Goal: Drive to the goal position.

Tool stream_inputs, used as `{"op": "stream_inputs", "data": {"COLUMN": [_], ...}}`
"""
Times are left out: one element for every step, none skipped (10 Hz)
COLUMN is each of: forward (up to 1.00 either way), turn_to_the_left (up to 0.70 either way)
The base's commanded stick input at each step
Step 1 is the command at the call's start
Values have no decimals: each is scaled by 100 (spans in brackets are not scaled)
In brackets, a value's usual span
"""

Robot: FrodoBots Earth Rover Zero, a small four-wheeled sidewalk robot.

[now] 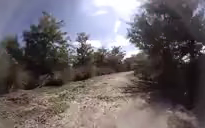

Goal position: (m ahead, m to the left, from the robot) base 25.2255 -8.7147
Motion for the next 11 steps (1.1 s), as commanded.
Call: {"op": "stream_inputs", "data": {"forward": [52,50,50,50,50,50,50,50,50,50,50], "turn_to_the_left": [0,0,0,0,0,0,0,0,0,-13,-27]}}
